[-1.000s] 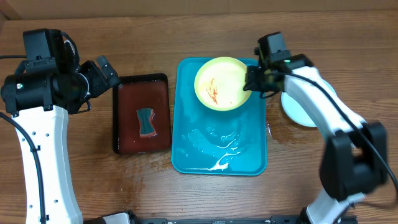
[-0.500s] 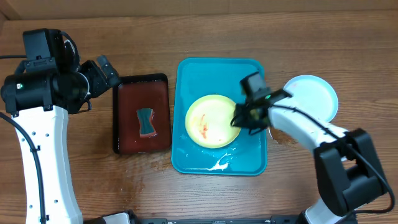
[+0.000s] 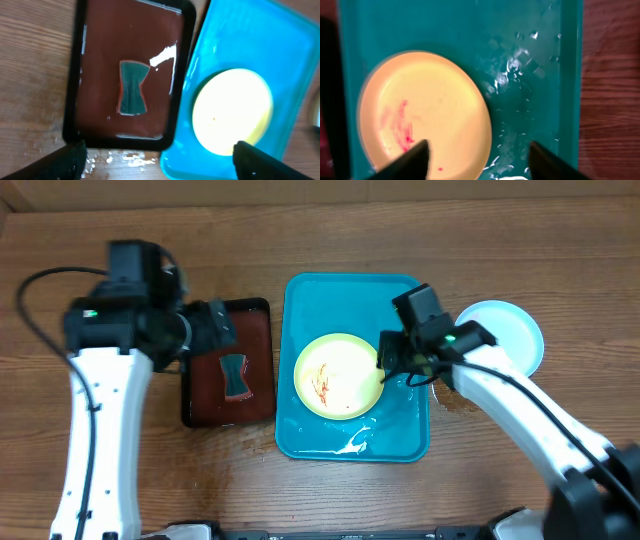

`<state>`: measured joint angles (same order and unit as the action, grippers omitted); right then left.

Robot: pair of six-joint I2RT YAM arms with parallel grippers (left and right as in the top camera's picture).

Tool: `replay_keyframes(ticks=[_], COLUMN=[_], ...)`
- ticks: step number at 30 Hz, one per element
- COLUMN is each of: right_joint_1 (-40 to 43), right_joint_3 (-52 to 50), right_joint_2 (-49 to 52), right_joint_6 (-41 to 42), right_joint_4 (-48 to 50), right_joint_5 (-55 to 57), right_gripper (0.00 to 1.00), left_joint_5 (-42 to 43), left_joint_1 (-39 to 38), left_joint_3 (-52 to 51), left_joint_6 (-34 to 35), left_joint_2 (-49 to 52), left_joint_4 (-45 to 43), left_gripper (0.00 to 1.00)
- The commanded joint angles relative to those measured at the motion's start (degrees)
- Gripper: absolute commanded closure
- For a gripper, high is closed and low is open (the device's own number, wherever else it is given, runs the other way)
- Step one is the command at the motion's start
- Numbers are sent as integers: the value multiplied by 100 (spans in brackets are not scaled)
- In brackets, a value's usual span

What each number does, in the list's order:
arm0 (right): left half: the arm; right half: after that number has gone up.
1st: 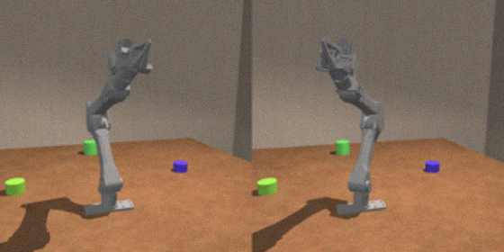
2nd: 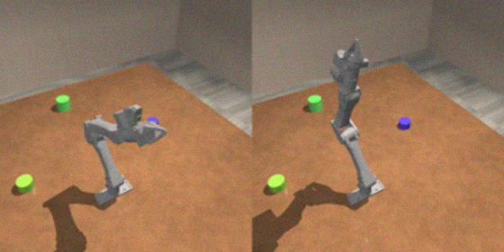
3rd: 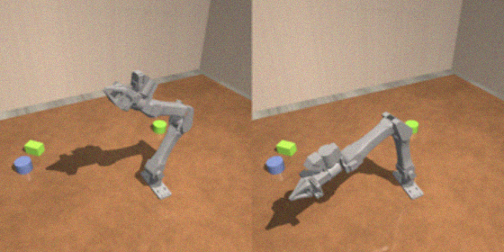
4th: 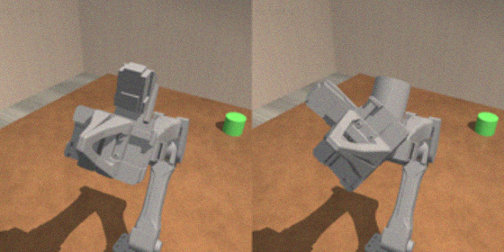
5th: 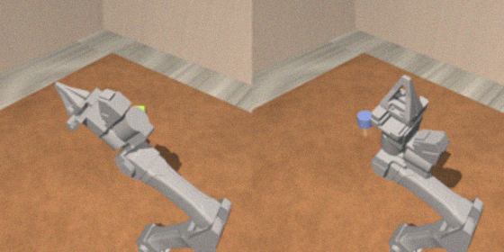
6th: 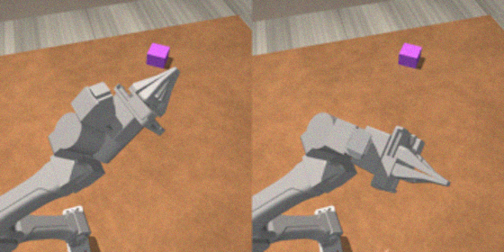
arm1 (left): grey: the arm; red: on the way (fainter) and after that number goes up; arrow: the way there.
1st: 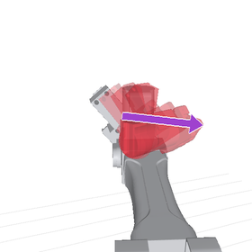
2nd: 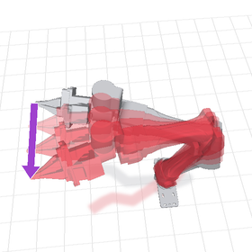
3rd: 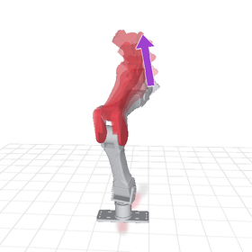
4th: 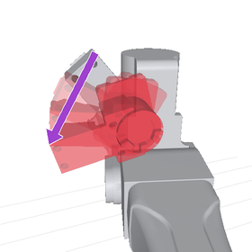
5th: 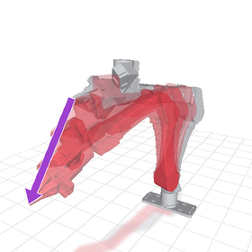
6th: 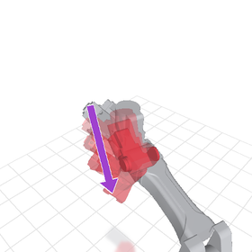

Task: Clean dirty plates on tray and stack at the side
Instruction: 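Grasp the sponge from the black tray with the left gripper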

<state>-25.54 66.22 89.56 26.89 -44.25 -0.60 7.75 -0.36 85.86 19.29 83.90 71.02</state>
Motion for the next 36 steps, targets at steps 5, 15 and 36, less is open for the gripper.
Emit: replay_keyframes(ticks=[5,15,36], right_joint_1=[15,15,393], right_joint_3=[155,136,136], right_joint_2=[-372,-372,-372], right_joint_6=[-337,-334,291], right_joint_4=[-444,-557,-612], right_joint_5=[140,138,562], right_gripper=[25,51,64], left_joint_5=[-1121,-1130,-1123], left_joint_1=[-444,-444,-455], left_joint_3=[-1703,-1788,-1266], left_joint_6=[308,304,234], left_joint_2=[640,2485,2092], left_joint_4=[-1436,-2033,-1543], left_gripper=[30,69,62])
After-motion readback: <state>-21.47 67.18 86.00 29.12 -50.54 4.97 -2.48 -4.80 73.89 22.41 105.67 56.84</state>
